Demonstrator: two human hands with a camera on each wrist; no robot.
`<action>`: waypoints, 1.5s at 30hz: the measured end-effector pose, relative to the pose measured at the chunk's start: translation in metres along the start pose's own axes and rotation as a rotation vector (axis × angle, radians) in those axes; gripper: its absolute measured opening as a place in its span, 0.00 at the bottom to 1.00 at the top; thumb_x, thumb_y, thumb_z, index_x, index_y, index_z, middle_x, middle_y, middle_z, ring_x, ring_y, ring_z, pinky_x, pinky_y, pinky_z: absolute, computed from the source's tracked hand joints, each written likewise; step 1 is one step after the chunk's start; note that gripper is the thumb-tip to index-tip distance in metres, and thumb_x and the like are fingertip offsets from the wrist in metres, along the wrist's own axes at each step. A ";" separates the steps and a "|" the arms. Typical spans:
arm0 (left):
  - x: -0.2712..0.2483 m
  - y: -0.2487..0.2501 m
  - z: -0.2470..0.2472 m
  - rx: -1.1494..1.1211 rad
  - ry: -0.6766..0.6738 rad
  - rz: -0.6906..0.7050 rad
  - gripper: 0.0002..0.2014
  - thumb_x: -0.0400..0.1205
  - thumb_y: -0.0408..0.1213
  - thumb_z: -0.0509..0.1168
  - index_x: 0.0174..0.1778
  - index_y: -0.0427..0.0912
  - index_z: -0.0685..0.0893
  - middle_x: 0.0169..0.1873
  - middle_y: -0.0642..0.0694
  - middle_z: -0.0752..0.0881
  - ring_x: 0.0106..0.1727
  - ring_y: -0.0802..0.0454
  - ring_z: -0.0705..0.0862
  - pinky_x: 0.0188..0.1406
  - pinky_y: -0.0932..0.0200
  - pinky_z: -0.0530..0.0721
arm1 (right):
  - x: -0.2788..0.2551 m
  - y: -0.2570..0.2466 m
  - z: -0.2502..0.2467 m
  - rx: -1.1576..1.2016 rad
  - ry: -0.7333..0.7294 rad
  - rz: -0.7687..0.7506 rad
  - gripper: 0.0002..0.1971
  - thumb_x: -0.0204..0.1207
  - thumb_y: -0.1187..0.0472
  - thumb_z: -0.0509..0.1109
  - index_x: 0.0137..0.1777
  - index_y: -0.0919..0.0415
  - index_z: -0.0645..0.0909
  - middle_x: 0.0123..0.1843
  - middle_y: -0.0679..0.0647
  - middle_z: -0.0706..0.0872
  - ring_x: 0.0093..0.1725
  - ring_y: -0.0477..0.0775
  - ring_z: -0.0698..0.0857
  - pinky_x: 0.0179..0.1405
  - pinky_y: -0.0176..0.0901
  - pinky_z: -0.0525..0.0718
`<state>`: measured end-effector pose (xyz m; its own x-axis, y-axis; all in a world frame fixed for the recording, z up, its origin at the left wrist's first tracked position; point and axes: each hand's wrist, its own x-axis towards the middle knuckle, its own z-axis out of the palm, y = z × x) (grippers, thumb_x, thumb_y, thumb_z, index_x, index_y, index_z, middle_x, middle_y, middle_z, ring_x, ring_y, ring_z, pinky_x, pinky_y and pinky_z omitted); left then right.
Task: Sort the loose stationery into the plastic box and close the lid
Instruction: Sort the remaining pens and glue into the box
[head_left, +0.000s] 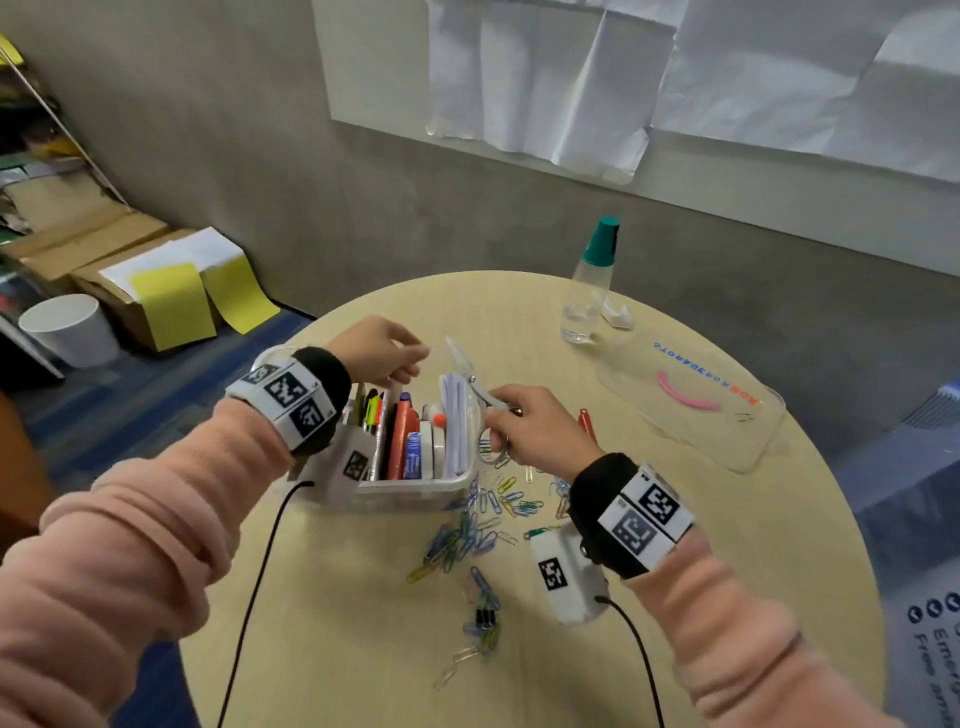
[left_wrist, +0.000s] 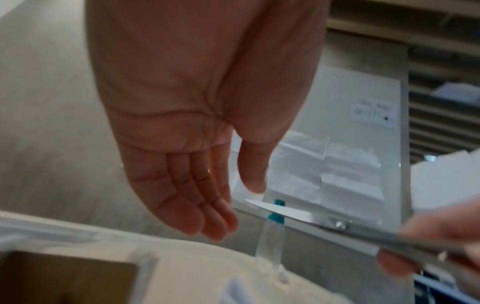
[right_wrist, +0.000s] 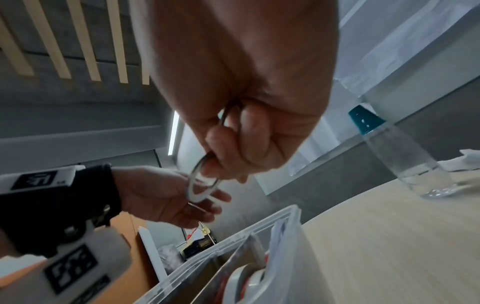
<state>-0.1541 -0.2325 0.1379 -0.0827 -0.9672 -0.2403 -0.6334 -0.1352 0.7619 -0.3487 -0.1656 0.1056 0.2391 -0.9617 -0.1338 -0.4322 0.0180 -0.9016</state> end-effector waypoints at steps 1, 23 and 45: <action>-0.001 -0.011 -0.004 0.118 0.010 0.008 0.12 0.82 0.39 0.64 0.59 0.40 0.83 0.41 0.44 0.88 0.37 0.53 0.84 0.36 0.63 0.80 | 0.003 -0.004 0.007 -0.043 0.001 0.017 0.07 0.80 0.65 0.60 0.50 0.58 0.79 0.25 0.48 0.79 0.22 0.42 0.73 0.24 0.32 0.69; -0.004 -0.056 0.001 0.702 -0.224 0.121 0.18 0.83 0.32 0.54 0.67 0.47 0.79 0.67 0.38 0.77 0.66 0.43 0.76 0.66 0.52 0.76 | 0.065 -0.035 0.103 -0.746 -0.198 0.148 0.13 0.81 0.66 0.56 0.58 0.71 0.78 0.54 0.67 0.83 0.51 0.63 0.82 0.48 0.48 0.79; -0.006 -0.057 0.004 0.873 -0.270 0.122 0.19 0.86 0.49 0.50 0.72 0.58 0.73 0.68 0.36 0.73 0.70 0.37 0.68 0.71 0.45 0.67 | 0.047 -0.018 0.087 -0.412 -0.043 0.020 0.13 0.79 0.61 0.66 0.59 0.63 0.85 0.55 0.58 0.88 0.53 0.53 0.84 0.52 0.39 0.80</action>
<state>-0.1206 -0.2182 0.0934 -0.2943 -0.8662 -0.4038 -0.9552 0.2810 0.0933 -0.2543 -0.1877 0.0795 0.2596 -0.9497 -0.1752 -0.7472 -0.0826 -0.6594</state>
